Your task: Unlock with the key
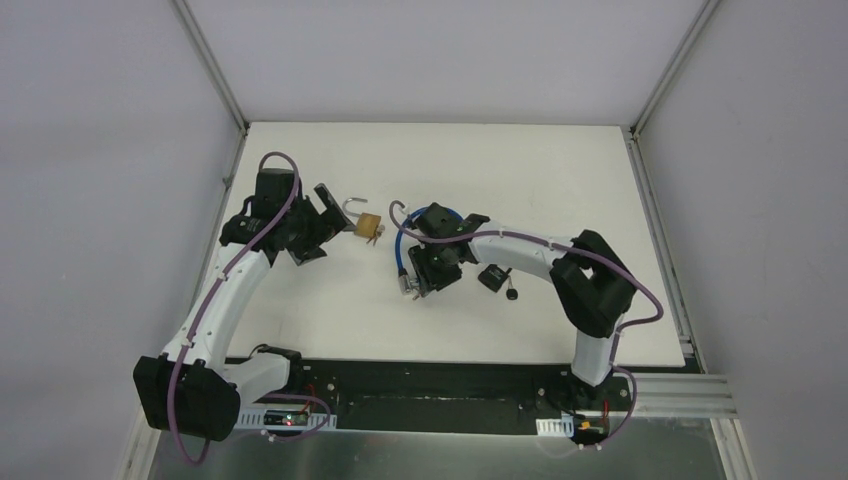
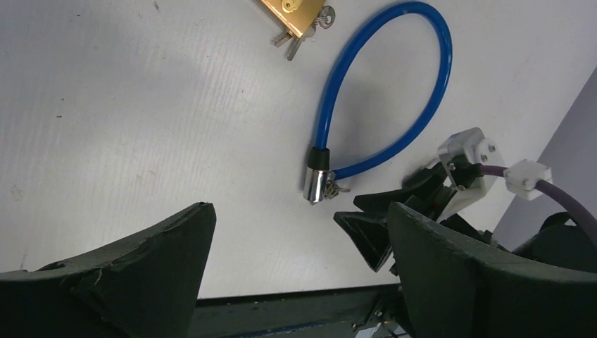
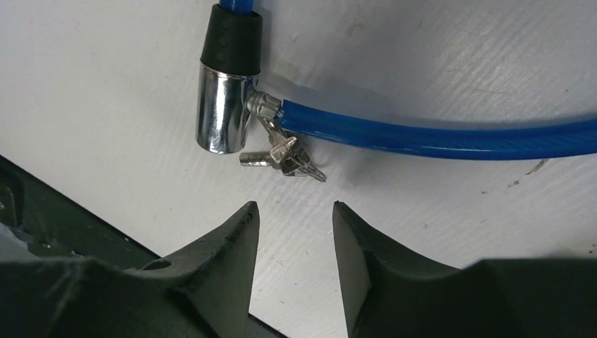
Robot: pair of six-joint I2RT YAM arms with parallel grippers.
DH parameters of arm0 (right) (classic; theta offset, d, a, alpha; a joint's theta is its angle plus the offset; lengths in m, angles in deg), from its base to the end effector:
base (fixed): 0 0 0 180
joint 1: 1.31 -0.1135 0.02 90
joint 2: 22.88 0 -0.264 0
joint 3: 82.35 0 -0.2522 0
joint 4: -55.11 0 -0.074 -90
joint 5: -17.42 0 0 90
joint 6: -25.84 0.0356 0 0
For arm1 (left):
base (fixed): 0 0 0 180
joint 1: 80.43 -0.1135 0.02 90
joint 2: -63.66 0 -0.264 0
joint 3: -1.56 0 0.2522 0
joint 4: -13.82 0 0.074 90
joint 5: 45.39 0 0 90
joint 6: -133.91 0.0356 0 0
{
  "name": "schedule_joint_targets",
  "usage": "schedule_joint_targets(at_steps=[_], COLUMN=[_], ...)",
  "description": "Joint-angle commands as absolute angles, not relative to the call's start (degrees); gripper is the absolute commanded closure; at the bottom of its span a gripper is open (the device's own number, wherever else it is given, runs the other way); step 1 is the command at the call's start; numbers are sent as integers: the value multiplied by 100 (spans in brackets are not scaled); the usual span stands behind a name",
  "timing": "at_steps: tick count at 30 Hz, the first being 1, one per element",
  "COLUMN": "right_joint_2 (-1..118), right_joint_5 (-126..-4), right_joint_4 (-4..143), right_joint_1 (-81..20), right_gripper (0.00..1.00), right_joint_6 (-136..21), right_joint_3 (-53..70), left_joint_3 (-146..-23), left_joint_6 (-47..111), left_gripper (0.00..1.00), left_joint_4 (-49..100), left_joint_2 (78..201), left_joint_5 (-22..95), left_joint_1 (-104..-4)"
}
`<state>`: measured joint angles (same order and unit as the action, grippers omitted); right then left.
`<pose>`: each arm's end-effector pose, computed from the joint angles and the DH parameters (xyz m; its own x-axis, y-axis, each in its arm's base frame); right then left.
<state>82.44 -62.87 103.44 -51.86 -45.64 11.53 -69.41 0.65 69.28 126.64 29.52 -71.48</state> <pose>0.2302 0.2892 0.1844 -0.8115 -0.4935 -0.3129 -0.5740 0.7733 0.2692 0.2189 -0.0439 0.3039 -0.7522 -0.5514 -0.3608 -0.2629 0.7532 -0.6030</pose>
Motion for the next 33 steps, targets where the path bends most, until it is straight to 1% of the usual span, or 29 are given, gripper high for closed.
schedule_joint_targets(at_steps=[1, 7, 12, 20, 22, 29, 33], right_joint_2=[8380, 8658, 8798, 8920, 8972, 9026, 8935], right_joint_5=[-6586, -6880, -6887, -7220, -7504, -8420, -8545], right_joint_4=[10553, 10556, 10451, 10230, 10227, 10297, 10236], right_joint_1=[-5220, -5283, -5396, -5734, -5798, -6027, -6055], right_gripper=[54, 54, 54, 54, 55, 65, 72], right_joint_6=[-4953, -5132, -5298, -5599, -5628, -5730, -5641], right_joint_3=[667, 541, 514, 434, 418, 430, 553], left_joint_3=[-6932, -6898, -6903, -6943, -6958, -6942, -6907], left_joint_6=[-52, -61, -19, -5, 12, 46, 34], left_gripper=[4, 5, 5, 5, 5, 5, 5], left_joint_4=[6704, 6687, 6657, 6657, 6658, 6660, 6660], left_joint_2=[12487, 12425, 12369, 12464, 12465, 12456, 12472], left_joint_5=[2897, 2884, 2991, 2989, 3014, 3070, 3071], left_joint_1=[-7156, -7155, -7156, -7160, -7164, -7164, -7157])
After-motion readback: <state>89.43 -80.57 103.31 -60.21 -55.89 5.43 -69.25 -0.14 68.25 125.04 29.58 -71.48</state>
